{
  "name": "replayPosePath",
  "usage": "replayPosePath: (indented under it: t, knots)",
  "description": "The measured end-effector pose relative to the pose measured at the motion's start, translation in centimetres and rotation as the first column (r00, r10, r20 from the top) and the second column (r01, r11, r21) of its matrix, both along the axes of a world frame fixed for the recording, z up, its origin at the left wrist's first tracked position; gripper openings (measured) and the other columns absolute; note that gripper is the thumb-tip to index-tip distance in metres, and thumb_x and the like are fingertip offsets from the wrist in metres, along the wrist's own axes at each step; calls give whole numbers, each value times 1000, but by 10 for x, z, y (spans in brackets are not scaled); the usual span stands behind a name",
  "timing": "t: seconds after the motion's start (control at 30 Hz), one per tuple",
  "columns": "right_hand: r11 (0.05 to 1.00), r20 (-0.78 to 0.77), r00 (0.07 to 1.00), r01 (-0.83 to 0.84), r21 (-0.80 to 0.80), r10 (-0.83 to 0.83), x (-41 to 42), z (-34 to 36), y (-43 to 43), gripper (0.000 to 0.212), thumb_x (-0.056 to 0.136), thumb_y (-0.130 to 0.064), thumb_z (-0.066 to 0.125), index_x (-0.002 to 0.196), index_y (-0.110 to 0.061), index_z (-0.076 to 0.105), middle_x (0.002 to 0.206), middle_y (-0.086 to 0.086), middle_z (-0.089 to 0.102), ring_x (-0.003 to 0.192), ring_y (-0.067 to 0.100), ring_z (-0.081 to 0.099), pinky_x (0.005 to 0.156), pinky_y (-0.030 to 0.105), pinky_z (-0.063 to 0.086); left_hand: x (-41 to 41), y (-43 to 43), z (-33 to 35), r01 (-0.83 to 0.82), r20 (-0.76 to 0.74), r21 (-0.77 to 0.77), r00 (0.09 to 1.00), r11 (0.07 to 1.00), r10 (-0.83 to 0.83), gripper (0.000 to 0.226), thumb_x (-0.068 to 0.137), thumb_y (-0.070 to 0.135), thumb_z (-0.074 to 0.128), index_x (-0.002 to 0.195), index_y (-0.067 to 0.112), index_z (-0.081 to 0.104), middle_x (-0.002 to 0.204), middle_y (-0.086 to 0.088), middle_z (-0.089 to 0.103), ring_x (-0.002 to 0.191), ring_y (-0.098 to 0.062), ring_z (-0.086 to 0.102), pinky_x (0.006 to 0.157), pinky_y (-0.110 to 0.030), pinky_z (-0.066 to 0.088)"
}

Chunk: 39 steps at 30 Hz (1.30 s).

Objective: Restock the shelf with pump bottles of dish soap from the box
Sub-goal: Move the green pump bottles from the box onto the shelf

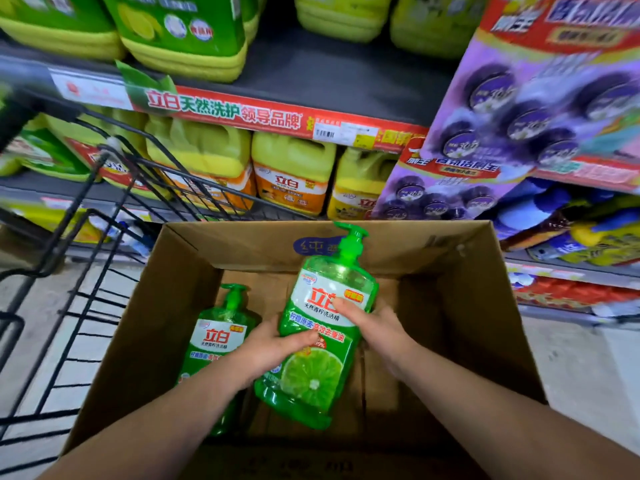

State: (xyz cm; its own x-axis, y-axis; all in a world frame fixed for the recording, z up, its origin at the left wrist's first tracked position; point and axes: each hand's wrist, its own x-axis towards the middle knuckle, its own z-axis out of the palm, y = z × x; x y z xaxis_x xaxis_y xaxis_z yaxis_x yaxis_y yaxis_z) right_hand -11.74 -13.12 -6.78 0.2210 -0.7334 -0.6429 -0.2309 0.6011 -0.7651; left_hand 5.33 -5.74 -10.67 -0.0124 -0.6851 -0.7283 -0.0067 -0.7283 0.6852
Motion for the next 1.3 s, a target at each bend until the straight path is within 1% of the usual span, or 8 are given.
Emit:
replayPosePath:
  t: [0.17,0.27,0.33,0.6,0.87,0.97,1.13,1.3]
  knots:
    - [989,73,996,67,-130,-58,-26,49,-1,36,76,-21,77,108,-8,66,102,9,73,91,20,71,81,31,58,-27,-10,50,-33,50,-162,998,986,41,32,64,37,81,89,28,63,85,6,76,80,-14,72,80,-34,57]
    - [958,138,986,125,-257,-91,-55,80,0,10,79,-15,74,88,-12,70,84,-1,76,75,9,72,63,18,56,-56,-18,89,-10,44,-272,999,962,23,43,54,40,86,88,25,67,88,2,76,84,-18,72,81,-34,56]
    - [933,195,974,177,-315,-119,-79,101,1,5,79,-14,73,83,-14,69,77,-5,76,70,6,71,58,16,53,-80,-22,114,21,47,-363,999,932,-4,32,54,40,86,81,30,72,86,4,76,80,-12,72,72,-25,56]
    - [826,299,910,393,-404,-287,-218,164,36,15,80,-24,72,92,-16,67,95,4,76,85,18,73,76,33,60,-221,-20,184,154,111,-538,988,829,-112,18,58,46,83,69,52,69,69,20,72,67,3,69,63,-16,52]
    - [704,277,827,562,-434,-489,-394,189,119,26,77,-28,74,99,-15,68,97,5,76,87,19,73,77,34,59,-405,30,203,235,-17,-567,955,790,-296,10,72,25,75,79,19,71,69,10,74,59,-1,68,48,-9,47]
    - [660,278,790,610,-439,-546,-454,197,152,21,78,-26,74,96,-15,68,92,4,76,81,18,74,65,28,59,-468,49,205,293,-52,-571,919,767,-390,11,73,25,73,82,19,70,68,9,74,59,-3,69,48,-11,48]
    - [575,307,708,700,-423,-636,-525,203,184,26,79,-26,73,101,-13,67,94,6,76,81,19,74,63,27,58,-544,60,210,401,14,-591,873,700,-488,25,61,45,75,77,26,71,63,18,71,60,3,68,53,-10,48]
    - [498,293,635,757,-423,-715,-575,203,183,35,75,-33,76,103,-17,64,95,4,76,82,19,73,71,34,58,-596,48,215,451,24,-599,836,661,-549,37,52,54,80,77,28,74,75,9,75,69,-6,71,59,-17,52]
